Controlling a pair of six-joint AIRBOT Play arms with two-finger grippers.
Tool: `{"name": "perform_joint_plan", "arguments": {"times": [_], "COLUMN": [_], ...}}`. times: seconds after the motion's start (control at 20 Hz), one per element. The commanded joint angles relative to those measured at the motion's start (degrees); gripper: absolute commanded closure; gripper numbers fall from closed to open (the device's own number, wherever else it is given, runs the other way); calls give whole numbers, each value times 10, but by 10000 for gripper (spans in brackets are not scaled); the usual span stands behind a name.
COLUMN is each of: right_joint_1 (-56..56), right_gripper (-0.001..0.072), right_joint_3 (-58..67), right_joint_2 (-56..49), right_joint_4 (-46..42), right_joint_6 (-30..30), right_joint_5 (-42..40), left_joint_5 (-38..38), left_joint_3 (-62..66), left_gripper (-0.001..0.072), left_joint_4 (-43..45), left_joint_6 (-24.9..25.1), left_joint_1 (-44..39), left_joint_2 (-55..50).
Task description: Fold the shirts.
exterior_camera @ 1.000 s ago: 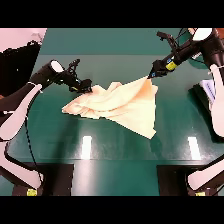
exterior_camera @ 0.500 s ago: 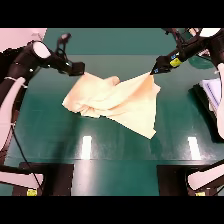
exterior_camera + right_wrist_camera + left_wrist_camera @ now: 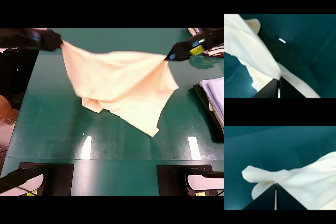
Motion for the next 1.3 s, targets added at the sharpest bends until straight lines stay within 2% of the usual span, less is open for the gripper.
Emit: {"name": "perform_joint_plan", "arguments": {"times": [0.0,0.15,0.4,0.65,0.8,0.9,1.1,1.25], "right_joint_1": [0,0,0,0,0,0,-2,-2], "right_gripper": [697,697,698,699,699,699,699,699], "right_joint_3": [0,1,0,4,62,76,-28,-77], "right_joint_2": [94,175,279,309,235,169,38,-66], "right_joint_4": [-18,-18,-19,-61,-77,-78,-77,-77], "right_joint_6": [-10,-10,-10,11,32,49,57,38], "right_joint_5": [-69,-112,-155,-182,-147,-110,-61,-61], "left_joint_5": [4,4,-10,2,6,-21,-82,-80], "left_joint_3": [47,108,227,227,177,147,89,46], "left_gripper": [685,685,686,686,686,685,685,685], "left_joint_4": [11,10,3,-25,9,26,26,46], "left_joint_6": [1,0,0,1,2,2,2,2], "left_joint_1": [1,1,1,1,1,1,1,1], "left_joint_2": [107,171,188,188,161,114,-38,-162]}}
